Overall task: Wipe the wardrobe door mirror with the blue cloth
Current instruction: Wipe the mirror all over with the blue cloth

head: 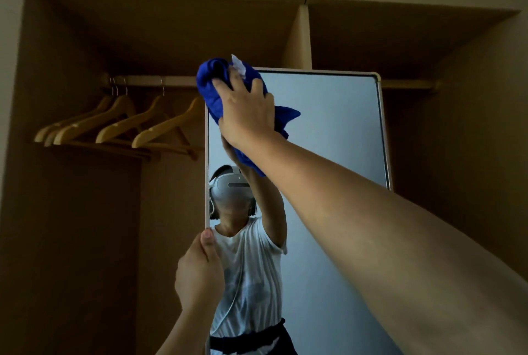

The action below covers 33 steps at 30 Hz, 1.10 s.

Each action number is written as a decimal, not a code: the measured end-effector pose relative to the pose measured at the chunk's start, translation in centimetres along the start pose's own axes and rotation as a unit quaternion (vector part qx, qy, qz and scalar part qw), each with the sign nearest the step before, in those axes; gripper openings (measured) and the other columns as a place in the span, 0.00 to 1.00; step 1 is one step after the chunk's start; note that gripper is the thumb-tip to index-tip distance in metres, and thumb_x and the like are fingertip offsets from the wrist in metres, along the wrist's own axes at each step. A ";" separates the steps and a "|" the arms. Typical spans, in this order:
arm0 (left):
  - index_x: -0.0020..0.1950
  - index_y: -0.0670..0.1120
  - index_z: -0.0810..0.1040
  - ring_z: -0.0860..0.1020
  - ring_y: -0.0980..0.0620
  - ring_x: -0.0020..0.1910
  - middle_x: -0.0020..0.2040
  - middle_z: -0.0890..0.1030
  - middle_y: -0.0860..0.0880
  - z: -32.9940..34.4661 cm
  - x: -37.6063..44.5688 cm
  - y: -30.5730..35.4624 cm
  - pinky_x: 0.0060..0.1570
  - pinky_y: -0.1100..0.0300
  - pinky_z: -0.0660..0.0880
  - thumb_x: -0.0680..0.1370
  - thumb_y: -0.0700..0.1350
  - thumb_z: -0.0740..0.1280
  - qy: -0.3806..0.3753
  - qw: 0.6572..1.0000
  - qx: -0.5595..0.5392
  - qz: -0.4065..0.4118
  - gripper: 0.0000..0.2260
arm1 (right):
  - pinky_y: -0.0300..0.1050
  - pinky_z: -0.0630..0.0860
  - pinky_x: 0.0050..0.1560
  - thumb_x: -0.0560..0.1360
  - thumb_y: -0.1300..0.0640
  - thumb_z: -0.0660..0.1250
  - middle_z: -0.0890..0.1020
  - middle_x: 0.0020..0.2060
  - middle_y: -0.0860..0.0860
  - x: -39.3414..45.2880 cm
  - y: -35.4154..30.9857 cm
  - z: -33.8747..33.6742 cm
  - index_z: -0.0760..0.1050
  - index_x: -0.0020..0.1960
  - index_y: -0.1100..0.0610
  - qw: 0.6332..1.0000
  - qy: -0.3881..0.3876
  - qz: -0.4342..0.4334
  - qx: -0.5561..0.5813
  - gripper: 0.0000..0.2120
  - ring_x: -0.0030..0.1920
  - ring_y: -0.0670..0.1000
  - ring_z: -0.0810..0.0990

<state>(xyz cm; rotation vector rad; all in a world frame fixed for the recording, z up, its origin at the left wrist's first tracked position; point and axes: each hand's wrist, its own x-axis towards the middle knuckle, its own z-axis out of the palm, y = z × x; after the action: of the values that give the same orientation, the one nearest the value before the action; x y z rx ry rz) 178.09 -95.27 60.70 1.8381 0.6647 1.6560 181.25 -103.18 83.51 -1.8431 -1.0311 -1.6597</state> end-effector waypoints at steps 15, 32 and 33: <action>0.35 0.50 0.71 0.75 0.50 0.34 0.32 0.76 0.51 0.7 0.7 -0.9 0.37 0.54 0.73 0.79 0.59 0.47 -0.009 0.998 -0.049 -0.028 0.23 | 0.53 0.69 0.56 0.71 0.56 0.67 0.61 0.75 0.49 -10.6 1.2 1.6 0.62 0.73 0.47 0.990 -0.040 -0.138 0.003 0.32 0.59 0.57 0.69; 0.43 0.43 0.79 0.77 0.44 0.38 0.38 0.81 0.41 -1.0 -1.4 -4.2 0.41 0.49 0.75 0.79 0.42 0.58 -0.129 0.933 -0.269 -0.203 0.11 | 0.54 0.73 0.51 0.73 0.60 0.62 0.64 0.74 0.51 -24.0 2.7 3.4 0.68 0.70 0.48 0.955 -0.057 -0.292 0.012 0.25 0.53 0.59 0.73; 0.45 0.43 0.79 0.76 0.47 0.36 0.37 0.80 0.43 -0.8 -1.9 -4.5 0.37 0.53 0.73 0.80 0.44 0.58 -0.131 0.936 -0.257 -0.200 0.12 | 0.53 0.74 0.50 0.73 0.60 0.61 0.65 0.74 0.51 -23.5 3.0 3.1 0.69 0.70 0.49 0.950 -0.061 -0.307 0.010 0.25 0.52 0.59 0.73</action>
<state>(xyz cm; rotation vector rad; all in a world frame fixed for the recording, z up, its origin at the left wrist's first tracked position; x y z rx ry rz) 177.11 -93.25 56.26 1.3948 0.4034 1.1501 185.69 -108.06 60.48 -1.7289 -1.8067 -1.8576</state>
